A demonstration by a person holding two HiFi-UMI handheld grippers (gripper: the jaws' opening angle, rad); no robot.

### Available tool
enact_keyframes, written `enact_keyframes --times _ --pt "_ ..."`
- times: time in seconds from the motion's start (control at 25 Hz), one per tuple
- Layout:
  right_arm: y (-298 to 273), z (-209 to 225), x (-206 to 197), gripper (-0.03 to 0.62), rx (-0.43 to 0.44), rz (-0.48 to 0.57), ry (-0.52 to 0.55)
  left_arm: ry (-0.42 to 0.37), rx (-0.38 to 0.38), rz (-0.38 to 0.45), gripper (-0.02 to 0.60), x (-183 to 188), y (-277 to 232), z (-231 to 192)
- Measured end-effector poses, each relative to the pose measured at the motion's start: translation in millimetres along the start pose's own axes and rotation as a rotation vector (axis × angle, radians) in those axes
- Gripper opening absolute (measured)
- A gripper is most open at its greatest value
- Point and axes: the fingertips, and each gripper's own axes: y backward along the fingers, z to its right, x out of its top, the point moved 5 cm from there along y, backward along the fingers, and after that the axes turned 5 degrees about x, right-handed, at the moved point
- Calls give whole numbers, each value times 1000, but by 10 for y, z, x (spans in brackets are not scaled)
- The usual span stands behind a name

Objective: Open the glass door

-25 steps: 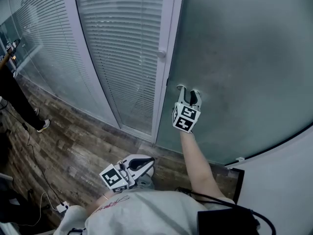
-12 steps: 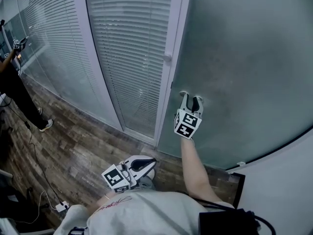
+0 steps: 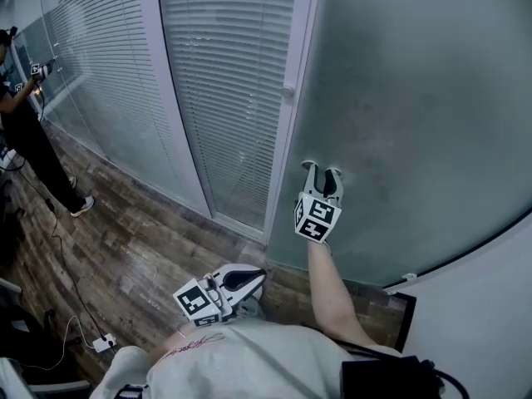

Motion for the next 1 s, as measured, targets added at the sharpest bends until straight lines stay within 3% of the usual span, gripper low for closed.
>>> enact_keyframes --times 0.24,0.68,1.0 --pt "244 -99 51 133 41 13 3 -7 -19 -3 18 -7 18 244" --pt "712 -223 99 133 114 31 1 -8 33 5 18 -91 227 576" --pt "1011 -291 91 133 155 48 -4 -30 31 9 18 -94 301 744"
